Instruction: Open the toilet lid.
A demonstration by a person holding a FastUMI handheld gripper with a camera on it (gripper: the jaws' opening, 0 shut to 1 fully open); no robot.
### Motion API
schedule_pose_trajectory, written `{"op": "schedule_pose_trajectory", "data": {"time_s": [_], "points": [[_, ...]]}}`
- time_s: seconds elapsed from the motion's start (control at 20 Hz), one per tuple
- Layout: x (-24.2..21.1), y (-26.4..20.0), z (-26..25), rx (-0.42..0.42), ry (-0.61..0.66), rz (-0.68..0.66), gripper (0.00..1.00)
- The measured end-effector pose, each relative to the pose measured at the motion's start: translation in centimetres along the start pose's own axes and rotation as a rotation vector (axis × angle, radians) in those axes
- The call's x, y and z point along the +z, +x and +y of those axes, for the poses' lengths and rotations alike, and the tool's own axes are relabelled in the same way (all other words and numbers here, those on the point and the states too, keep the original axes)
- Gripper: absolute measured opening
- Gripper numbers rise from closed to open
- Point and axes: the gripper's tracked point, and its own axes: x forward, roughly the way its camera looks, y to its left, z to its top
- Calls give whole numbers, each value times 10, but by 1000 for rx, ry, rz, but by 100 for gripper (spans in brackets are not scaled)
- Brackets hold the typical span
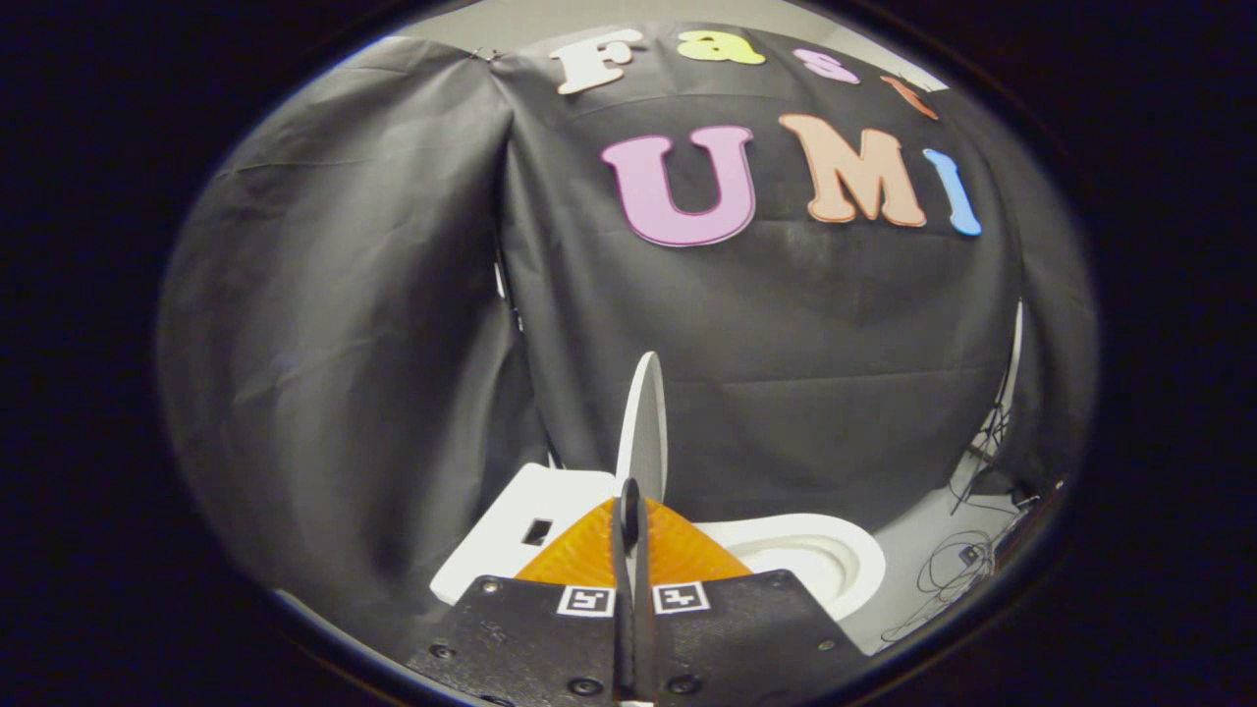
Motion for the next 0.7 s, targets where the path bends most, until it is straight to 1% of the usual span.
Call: {"op": "schedule_pose_trajectory", "data": {"time_s": [0.2, 0.55, 0.7], "points": [[-3, 7, 6, 46, -57, -1, 0], [-11, 17, 11, 139, -110, 29, 0], [-13, 17, 10, 153, -128, 36, 0]]}}
